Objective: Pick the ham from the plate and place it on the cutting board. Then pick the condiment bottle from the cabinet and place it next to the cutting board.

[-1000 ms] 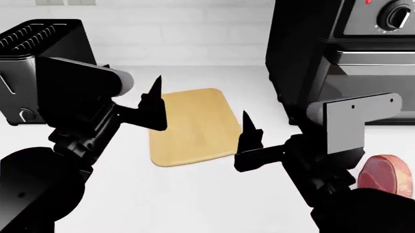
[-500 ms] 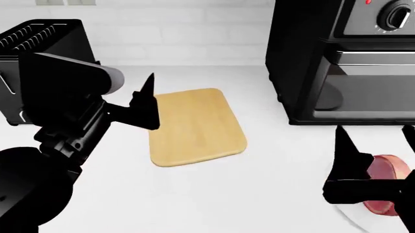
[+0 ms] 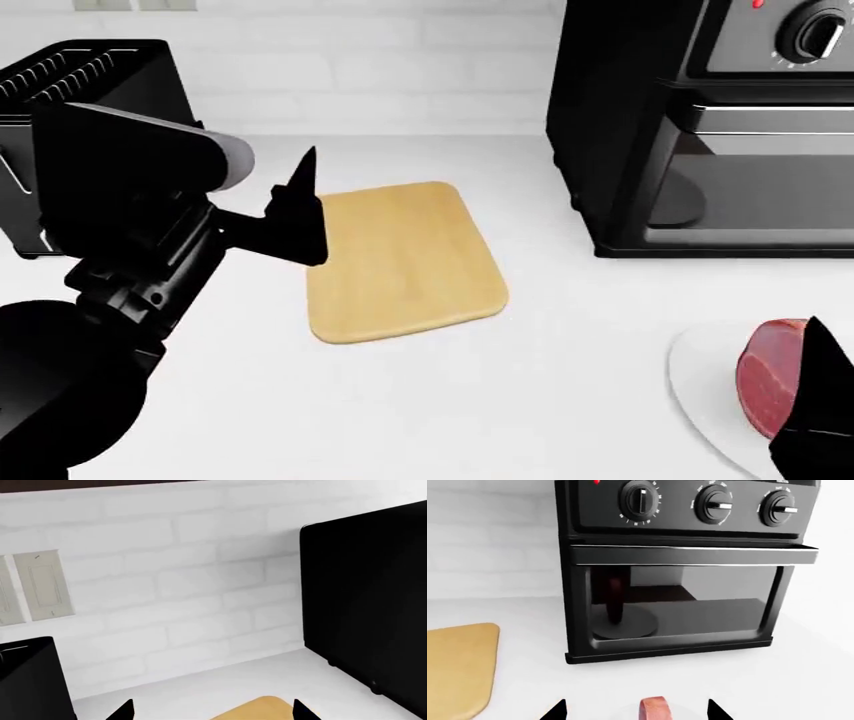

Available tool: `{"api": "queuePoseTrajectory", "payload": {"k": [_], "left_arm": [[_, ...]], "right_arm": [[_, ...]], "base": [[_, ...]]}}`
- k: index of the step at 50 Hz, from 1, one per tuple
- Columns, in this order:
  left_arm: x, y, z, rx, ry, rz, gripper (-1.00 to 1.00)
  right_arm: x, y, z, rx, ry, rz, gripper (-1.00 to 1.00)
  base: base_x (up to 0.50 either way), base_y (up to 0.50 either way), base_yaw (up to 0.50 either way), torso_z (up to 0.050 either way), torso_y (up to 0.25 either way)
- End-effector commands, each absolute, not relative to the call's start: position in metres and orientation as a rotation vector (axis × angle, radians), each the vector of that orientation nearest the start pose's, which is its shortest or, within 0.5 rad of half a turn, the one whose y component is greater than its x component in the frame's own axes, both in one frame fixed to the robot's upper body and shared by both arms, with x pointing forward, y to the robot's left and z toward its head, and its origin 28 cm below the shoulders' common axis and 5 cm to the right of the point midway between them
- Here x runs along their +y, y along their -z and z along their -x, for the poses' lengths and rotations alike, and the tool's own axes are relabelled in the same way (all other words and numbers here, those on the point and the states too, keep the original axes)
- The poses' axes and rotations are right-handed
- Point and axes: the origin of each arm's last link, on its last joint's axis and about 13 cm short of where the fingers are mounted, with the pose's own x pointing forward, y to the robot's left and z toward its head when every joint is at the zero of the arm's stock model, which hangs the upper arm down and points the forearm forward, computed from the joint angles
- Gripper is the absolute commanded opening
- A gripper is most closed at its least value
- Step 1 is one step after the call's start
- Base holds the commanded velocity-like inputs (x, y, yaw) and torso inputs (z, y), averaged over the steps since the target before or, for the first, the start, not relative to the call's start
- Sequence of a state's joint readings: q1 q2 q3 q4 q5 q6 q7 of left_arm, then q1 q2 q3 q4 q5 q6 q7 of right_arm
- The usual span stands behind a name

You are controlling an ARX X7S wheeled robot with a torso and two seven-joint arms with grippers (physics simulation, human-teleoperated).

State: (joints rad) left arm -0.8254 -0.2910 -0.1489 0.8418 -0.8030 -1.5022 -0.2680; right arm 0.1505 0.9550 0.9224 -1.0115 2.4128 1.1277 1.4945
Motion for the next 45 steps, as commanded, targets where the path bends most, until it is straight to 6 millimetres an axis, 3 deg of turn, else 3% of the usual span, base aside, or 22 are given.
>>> {"api": "queuePoseTrajectory", "payload": {"k": [1,17,45], "left_arm": [[0.228,-0.261,-0.223,-0.148,0.232,-0.108,1.0],[0.226,-0.258,-0.223,-0.141,0.237,-0.104,1.0],[0.225,-0.255,-0.223,-0.133,0.244,-0.104,1.0]], "right_arm": [[-0.174,-0.235,-0.079,0.118,0.225,0.012,1.0],[-0.179,-0.217,-0.097,0.14,0.231,-0.015,1.0],[-0.187,-0.196,-0.106,0.174,0.267,-0.035,1.0]], "base": [[0.0,0.0,0.0,0.0,0.0],[0.0,0.0,0.0,0.0,0.0],[0.0,0.0,0.0,0.0,0.0]]}}
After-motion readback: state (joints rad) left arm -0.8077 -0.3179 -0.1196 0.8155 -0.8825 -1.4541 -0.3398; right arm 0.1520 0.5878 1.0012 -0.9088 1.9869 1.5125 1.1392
